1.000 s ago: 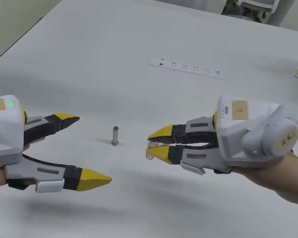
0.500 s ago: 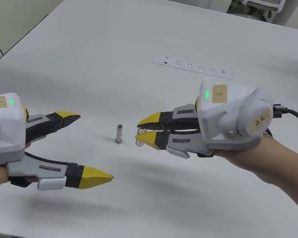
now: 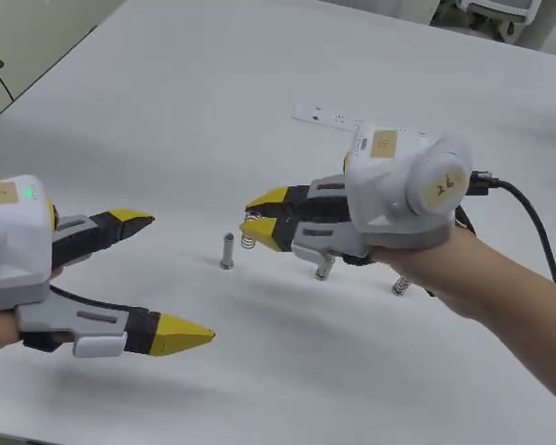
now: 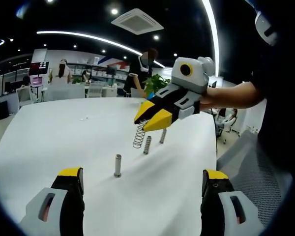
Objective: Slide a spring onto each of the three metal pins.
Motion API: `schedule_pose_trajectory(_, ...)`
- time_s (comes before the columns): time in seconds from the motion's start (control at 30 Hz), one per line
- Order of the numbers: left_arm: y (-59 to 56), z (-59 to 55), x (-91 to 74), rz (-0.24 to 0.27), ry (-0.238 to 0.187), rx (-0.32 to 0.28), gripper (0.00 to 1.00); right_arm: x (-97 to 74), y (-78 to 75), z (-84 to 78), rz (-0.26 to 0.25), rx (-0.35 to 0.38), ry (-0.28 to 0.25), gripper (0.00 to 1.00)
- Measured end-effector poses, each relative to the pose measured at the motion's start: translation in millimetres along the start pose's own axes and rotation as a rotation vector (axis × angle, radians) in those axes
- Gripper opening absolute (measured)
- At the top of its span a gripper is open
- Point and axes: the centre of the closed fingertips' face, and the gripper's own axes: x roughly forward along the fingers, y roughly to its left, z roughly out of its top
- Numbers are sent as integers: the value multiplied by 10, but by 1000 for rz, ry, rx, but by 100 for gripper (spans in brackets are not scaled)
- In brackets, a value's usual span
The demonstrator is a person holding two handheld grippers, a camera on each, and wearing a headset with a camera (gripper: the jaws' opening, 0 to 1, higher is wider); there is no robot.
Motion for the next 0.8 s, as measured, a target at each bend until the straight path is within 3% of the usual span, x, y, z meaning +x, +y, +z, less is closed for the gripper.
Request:
schedule_pose_trajectory(0.47, -5, -20, -5, -1, 8, -3, 98, 158, -109, 25, -11, 34, 1, 7)
schedule_pose_trajectory(0.8, -2, -47, -17, 7, 9, -9, 98, 266, -158, -59, -23, 75, 13, 7)
